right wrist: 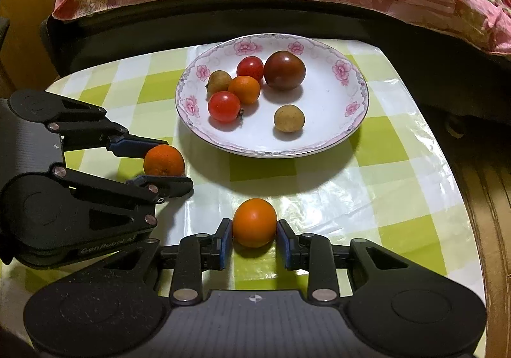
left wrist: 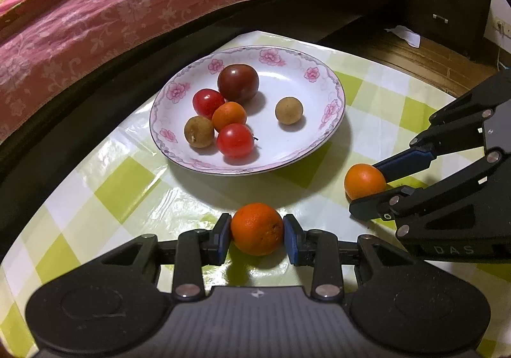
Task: Organize fruits
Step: 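Grasp a tangerine with the right tool while left tool grasps another tangerine, then carry both held tangerines over the white plate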
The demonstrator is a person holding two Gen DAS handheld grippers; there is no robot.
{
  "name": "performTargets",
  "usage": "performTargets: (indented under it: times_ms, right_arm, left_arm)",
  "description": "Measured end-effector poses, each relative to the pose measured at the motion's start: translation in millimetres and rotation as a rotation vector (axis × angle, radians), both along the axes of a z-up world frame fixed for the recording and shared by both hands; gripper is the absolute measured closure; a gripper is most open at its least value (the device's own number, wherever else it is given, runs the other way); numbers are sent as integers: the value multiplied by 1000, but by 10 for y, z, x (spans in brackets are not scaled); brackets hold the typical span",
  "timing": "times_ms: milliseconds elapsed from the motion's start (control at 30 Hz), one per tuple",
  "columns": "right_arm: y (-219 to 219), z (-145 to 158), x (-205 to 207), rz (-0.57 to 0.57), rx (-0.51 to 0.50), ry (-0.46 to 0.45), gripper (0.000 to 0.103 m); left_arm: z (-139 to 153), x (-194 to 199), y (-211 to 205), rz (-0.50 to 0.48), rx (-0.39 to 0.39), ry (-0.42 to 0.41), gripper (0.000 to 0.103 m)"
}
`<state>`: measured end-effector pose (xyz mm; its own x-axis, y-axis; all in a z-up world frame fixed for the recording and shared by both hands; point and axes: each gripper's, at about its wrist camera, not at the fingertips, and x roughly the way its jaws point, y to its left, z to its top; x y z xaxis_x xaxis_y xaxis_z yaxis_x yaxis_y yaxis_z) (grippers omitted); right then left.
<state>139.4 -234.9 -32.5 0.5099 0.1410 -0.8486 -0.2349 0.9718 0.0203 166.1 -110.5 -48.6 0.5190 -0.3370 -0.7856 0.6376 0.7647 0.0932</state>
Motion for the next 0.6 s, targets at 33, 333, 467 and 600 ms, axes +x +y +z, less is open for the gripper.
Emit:
performTargets:
  times_ms: [33, 333, 467, 600]
  right_arm:
    - [5, 0, 1, 1, -2, 0, 78]
    - [5, -8, -16, 7, -8, -2, 78]
    - [4, -10, -18, 5, -7, -2, 78]
    - [1, -5, -15, 1, -3, 2, 78]
  left_arm:
    - [-1, -2, 4, 2, -2, 0, 60]
    - [10, -33, 42, 16, -8, 5, 60]
    - [12, -5, 63, 31, -25, 24, 60]
    - [13, -7, 62, 35, -27, 27, 61]
